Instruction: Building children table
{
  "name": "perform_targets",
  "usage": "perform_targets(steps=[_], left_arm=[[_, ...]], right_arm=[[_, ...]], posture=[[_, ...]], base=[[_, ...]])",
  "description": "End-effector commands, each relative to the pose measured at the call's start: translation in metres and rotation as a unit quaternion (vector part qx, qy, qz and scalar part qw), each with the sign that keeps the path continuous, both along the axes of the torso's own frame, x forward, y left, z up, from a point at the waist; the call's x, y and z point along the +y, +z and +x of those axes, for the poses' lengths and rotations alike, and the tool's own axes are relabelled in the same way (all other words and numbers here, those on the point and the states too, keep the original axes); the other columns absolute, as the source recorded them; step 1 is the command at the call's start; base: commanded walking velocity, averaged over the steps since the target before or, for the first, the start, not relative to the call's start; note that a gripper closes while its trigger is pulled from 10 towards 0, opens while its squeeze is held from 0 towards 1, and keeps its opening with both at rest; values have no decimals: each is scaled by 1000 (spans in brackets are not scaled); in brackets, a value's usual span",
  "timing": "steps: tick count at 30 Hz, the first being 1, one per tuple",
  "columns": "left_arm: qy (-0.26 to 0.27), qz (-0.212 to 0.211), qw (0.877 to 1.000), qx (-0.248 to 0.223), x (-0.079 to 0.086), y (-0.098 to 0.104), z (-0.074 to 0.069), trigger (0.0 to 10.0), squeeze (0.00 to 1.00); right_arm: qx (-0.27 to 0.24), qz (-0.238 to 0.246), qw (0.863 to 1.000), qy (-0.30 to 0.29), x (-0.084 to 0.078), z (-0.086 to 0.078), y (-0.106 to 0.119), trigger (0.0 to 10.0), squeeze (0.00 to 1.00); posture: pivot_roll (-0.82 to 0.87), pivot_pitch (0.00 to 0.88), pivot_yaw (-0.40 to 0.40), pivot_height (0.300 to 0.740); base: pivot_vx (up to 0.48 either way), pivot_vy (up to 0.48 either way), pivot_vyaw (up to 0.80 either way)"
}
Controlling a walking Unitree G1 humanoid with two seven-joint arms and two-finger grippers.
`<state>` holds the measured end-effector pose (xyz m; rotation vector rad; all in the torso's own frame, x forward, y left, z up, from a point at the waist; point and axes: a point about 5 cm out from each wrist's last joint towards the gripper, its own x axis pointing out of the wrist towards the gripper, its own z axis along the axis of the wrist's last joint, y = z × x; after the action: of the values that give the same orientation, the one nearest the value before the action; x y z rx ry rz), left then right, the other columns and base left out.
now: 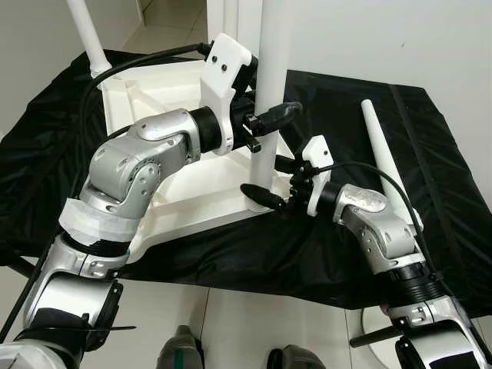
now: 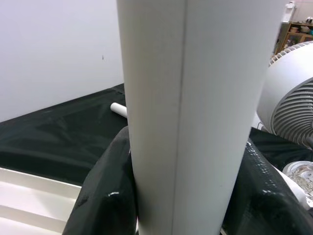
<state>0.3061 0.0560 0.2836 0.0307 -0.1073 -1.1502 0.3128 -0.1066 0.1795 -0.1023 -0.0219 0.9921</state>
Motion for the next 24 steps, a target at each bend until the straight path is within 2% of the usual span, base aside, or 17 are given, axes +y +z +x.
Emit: perform_targets(steps=[1,2,3,4,5,9,11,14,16,19,20,21,22,23,24], left_arm=[[-7,2,1000,-6,0,7,1,10000,0],[17,-2,1000,0,1,10,6,10000,0],[17,-2,1000,0,1,10,6,10000,0],[42,-13,999,5,2,15,11,10000,0],[67,-26,997,9,4,19,16,10000,0],[94,-41,995,17,6,23,22,10000,0],[135,-50,989,23,7,24,29,10000,0],[154,-48,987,21,7,25,32,10000,0],[179,-59,982,12,6,31,34,10000,0],[189,-62,980,3,5,34,34,10000,0],[202,-64,977,-7,1,39,34,10000,0],[202,-64,977,-7,1,39,34,10000,0],[210,-69,975,-16,-4,44,33,10000,0],[210,-69,975,-16,-4,44,33,10000,0],[215,-74,974,-21,-9,48,33,10000,0]], right_arm=[[-6,4,1000,-11,1,3,3,10000,1000],[-13,15,999,-35,4,8,5,10000,1000],[-13,15,999,-35,4,8,5,10000,1000],[-20,25,997,-70,6,15,8,10000,1000],[-25,33,994,-102,8,21,11,10000,27],[-27,44,989,-138,9,28,15,10000,0],[-31,53,982,-179,9,35,18,10000,0],[-34,58,978,-197,9,38,19,10000,0],[-50,58,968,-238,8,44,24,10000,0],[-58,60,962,-260,7,47,26,10000,0],[-66,67,952,-291,8,50,30,10000,0],[-66,67,952,-291,8,50,30,10000,0],[-73,74,941,-321,9,53,33,10000,0],[-73,74,941,-321,9,53,33,10000,0],[-77,80,933,-343,10,55,36,10000,0]], posture=[[79,0,-13,740],[83,0,-20,740],[83,0,-20,740],[84,0,-23,740],[82,0,-26,740],[80,0,-26,740],[82,0,-29,740],[82,0,-29,740],[82,0,-30,740],[82,0,-30,740],[81,0,-27,740],[81,0,-27,740],[81,0,-27,740],[81,0,-27,740],[81,0,-28,740]], base=[[0,0,0],[0,0,0],[0,0,0],[0,0,0],[0,0,0],[0,0,0],[0,0,0],[0,0,0],[0,0,0],[0,0,0],[0,0,0],[0,0,0],[0,0,0],[0,0,0],[0,0,0]])
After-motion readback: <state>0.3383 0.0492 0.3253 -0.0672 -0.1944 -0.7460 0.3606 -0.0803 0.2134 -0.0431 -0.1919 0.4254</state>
